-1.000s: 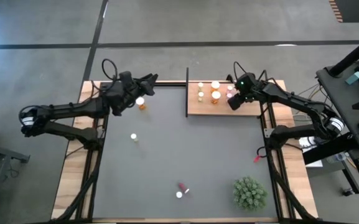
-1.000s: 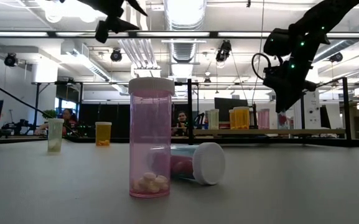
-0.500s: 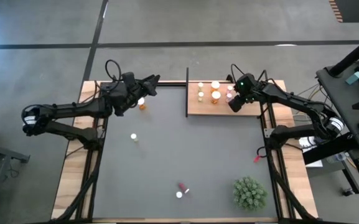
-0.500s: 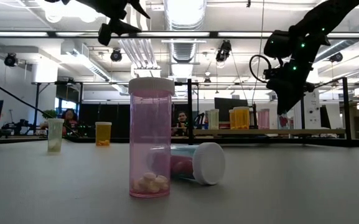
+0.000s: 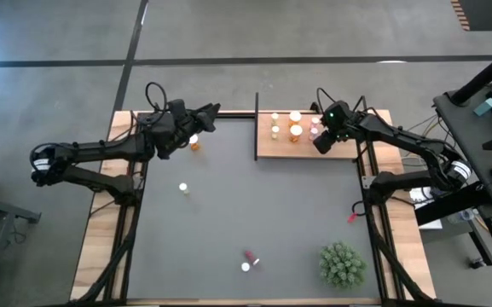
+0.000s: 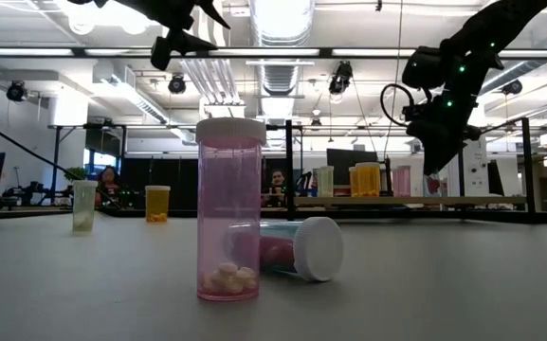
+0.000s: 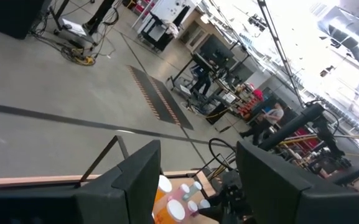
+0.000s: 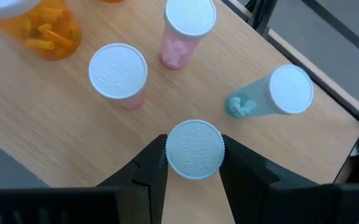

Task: Pick and place medicine bottles onto shelf by color
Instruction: Put the top blue medicine bottle on the shelf aligned with the other blue medicine bottle

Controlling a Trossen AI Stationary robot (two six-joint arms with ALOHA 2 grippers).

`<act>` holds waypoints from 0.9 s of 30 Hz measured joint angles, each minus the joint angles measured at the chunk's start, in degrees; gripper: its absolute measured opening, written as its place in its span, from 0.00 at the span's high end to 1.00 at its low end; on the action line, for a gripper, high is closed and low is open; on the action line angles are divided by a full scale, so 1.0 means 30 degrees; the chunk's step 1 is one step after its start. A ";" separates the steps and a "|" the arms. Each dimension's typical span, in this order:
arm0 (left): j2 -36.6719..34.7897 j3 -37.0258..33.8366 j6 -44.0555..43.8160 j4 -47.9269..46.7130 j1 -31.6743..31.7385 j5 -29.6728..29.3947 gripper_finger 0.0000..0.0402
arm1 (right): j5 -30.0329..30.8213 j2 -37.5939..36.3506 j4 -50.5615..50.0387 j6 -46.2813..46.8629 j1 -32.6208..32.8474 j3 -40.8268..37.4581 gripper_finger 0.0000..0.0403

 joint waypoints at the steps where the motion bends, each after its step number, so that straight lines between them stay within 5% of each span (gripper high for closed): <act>1: 0.0000 0.0000 0.0000 -0.0007 0.0000 0.0042 0.52 | 0.0000 0.0000 -0.0046 0.0095 0.0000 0.0000 0.70; 27: 0.0000 -0.0007 -0.0029 -0.0008 -0.0015 0.0610 0.52 | 0.0204 0.0007 0.0531 -0.0063 0.0000 -0.0255 0.70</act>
